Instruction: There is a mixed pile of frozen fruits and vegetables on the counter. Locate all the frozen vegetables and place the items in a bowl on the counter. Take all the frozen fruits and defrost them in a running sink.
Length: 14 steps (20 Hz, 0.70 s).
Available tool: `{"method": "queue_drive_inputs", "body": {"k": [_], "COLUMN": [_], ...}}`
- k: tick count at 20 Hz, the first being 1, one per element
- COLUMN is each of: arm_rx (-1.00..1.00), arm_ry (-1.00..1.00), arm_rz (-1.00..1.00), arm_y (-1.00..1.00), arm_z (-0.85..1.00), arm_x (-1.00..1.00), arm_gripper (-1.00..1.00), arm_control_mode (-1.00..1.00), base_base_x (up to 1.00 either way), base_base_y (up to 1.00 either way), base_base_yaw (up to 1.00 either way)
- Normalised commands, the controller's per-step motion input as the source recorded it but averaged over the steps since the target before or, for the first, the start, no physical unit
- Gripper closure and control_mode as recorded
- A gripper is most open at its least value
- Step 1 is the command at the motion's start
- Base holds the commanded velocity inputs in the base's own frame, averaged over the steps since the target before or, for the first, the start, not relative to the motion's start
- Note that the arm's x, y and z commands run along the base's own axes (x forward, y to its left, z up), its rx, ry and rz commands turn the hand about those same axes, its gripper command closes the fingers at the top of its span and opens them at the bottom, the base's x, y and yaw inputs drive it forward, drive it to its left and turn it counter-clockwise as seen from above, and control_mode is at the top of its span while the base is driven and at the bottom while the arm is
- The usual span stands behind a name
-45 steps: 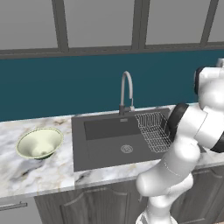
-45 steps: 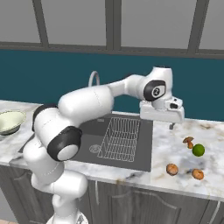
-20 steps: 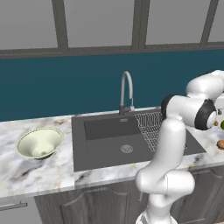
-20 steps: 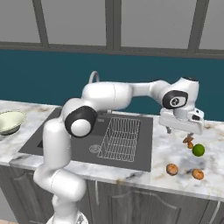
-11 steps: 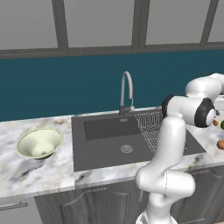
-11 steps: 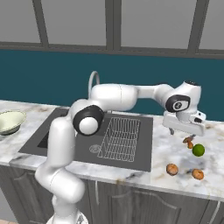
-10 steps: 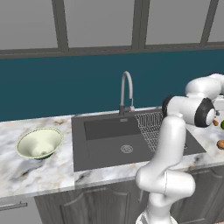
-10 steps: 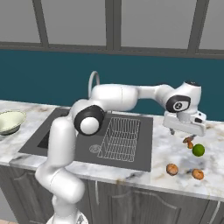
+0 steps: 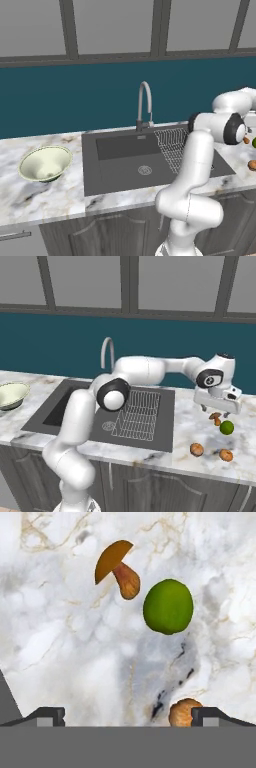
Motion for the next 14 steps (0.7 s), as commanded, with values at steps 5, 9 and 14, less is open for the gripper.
{"method": "queue_drive_inputs", "body": {"k": [5,9,14], "arm_rx": [0.0,0.0,0.01], "arm_ry": [0.01,0.02,0.05], "arm_rz": [-0.07,-0.05,-0.04], "arm_y": [-0.32,-0.23,-0.15], "arm_z": [-0.15,-0.1,-0.1], "arm_x": [0.21,0.13,0.09], "arm_gripper": [-1.0,-1.0,-1.0], "arm_control_mode": [-1.0,-1.0,-1.0], "base_base_x": [0.0,0.0,0.0], "base_base_y": [0.0,0.0,0.0], "base_base_yaw": [0.0,0.0,0.0]}}
